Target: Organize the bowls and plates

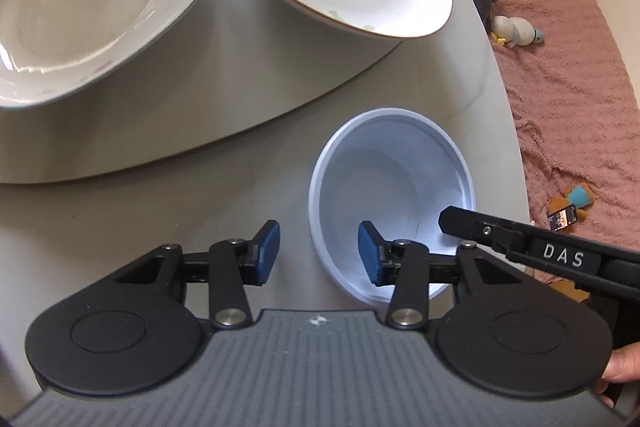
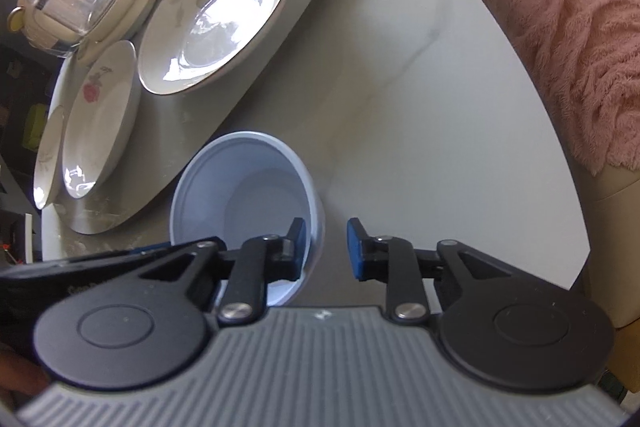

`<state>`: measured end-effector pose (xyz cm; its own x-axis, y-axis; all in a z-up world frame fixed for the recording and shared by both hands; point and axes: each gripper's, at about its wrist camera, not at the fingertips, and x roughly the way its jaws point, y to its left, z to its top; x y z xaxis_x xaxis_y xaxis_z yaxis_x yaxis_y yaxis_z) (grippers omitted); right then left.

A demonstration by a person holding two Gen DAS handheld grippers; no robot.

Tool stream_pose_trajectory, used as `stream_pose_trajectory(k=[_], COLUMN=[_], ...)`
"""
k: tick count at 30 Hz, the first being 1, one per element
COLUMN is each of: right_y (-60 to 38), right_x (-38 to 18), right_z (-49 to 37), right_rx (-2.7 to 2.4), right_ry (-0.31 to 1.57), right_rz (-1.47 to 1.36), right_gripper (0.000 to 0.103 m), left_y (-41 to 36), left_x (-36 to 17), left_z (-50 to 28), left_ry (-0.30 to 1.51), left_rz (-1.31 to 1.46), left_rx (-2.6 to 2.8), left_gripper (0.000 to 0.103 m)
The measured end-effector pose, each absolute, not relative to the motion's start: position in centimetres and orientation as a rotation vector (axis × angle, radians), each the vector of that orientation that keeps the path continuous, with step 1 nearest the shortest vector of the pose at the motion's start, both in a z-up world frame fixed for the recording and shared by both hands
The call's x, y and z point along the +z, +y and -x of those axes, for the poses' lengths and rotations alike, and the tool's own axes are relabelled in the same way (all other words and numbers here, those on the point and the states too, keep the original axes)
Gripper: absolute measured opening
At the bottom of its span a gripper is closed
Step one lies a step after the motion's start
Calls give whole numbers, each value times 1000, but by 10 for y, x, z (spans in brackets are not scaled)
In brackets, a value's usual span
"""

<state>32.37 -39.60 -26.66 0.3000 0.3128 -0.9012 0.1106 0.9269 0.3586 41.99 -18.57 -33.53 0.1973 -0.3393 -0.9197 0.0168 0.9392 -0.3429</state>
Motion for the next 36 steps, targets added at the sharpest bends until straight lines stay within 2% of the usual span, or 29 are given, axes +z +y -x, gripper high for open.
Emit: stream_pose_trajectory(k=[2,4,5,6,11,13,26,36], right_y=[-395,-394,-393,-392,-388,-384,-380,-372], right_x=[-267,-268,-269,-270,-270,-270,-252,-225], right_z=[-325,-327,-327,-329,-329,-331,-322,-312], right_rx=[145,150,151,150,135,136,160,168], right_ry=[1266,1262,1263,1265,1256,1256,1237,1227], right_rz=[-382,-382,-387,-386,-375,-366,-356,-362], right_gripper=[20,19,19,19,14,9,9,9], left_y=[-185,-185,-185,-185,-185,-184,-172,-158], left_x=[-337,-339,-339,-339,-336,-334,-322,-290], left_z=[-421,-422,-422,-422,-421,-421,-414,-403], left_ry=[1358,1355,1354,1348,1333,1327,1311,1305], left_rz=[286,284,279,269,259,260,301,339], left_rx=[-255,-264,-273,-275,-276,-279,-301,-323], left_gripper=[42,27,16,13,12,10,9,10])
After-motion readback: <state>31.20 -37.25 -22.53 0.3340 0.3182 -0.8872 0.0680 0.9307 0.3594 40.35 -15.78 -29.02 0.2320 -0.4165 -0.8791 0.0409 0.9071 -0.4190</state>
